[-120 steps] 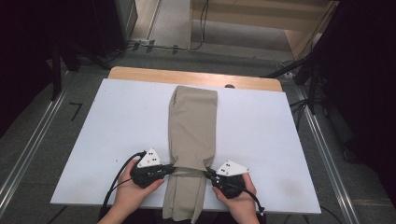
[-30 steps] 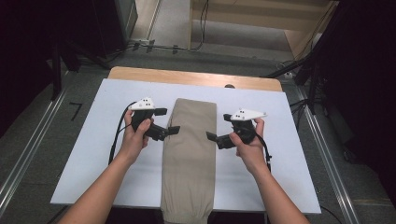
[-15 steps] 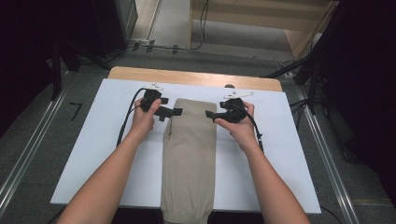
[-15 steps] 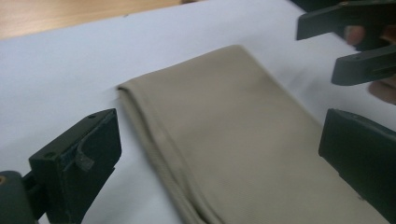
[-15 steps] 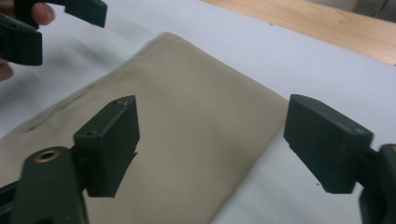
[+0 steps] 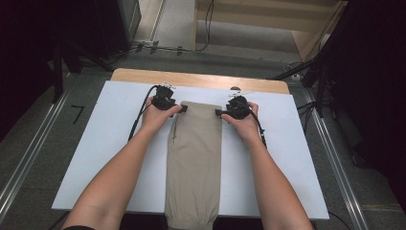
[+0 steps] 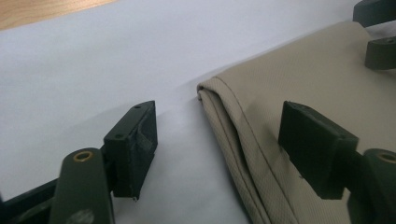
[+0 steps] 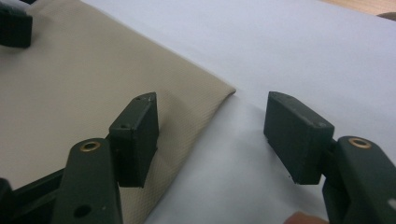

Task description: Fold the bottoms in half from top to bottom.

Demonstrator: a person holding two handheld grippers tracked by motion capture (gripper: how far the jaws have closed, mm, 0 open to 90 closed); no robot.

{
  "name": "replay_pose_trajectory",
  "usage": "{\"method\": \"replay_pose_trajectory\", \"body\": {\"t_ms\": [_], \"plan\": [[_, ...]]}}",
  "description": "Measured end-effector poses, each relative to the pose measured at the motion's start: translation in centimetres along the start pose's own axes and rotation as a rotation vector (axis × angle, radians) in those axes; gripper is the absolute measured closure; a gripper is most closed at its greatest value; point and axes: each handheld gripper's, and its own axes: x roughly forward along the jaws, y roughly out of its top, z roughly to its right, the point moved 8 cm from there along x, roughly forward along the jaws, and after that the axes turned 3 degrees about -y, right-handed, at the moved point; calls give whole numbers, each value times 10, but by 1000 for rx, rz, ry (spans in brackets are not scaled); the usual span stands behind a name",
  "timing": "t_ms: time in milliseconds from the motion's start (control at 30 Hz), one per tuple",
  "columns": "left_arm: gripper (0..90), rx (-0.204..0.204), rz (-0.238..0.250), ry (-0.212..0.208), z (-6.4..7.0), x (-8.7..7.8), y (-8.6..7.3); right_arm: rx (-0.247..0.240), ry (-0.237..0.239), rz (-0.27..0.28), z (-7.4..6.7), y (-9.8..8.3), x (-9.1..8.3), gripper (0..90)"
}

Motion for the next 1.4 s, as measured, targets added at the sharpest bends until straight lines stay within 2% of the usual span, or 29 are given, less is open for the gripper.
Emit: {"method": "replay_pose_trajectory", "body": {"t_ms": [67,133,167,233,300,333,400,433,500,567,633,667,800,967,1033,1100,1167,1233,1300,1400], "plan": [[330,31,-16,15,1,2,1,-8,-11,9,0,2,3,353],[393,43,-14,39,1,3,1,-35,-27,6,-3,3,5,370],[425,40,-12,43,1,4,1,-48,-22,10,-5,3,6,405],[490,31,-13,60,0,3,2,-44,14,16,-11,4,6,488],[607,21,-19,30,4,4,2,-53,20,14,-14,4,7,555],[674,24,-24,22,7,4,2,-35,24,14,-14,4,7,629],[788,8,-23,5,11,5,2,0,72,3,-18,3,6,766],[810,1,-25,8,11,5,2,6,84,0,-20,3,7,806],[867,-49,-23,-19,11,4,3,7,70,-14,-22,4,5,832],[881,-88,-10,-39,10,1,5,-7,45,-21,-22,5,3,844],[887,-66,1,-25,9,-4,9,4,47,-9,-22,9,-2,851],[889,-63,9,-30,9,-7,13,12,48,1,-21,12,-5,853],[892,-41,56,-27,8,-21,33,-21,34,34,-19,28,-16,855],[892,-6,181,-6,10,-50,77,-24,-16,142,-15,67,-41,856],[891,3,254,-20,14,-65,94,-33,-27,202,-15,86,-57,855],[891,22,309,-40,22,-77,103,-57,-47,261,-16,101,-74,855],[890,66,328,-53,31,-85,103,-80,-60,291,-19,105,-86,855],[890,103,349,-64,38,-92,98,-94,-45,321,-25,101,-96,855],[890,117,369,-86,44,-99,90,-102,-27,344,-31,92,-103,855],[889,135,374,-119,53,-104,69,-146,-28,353,-42,72,-110,855]]}}
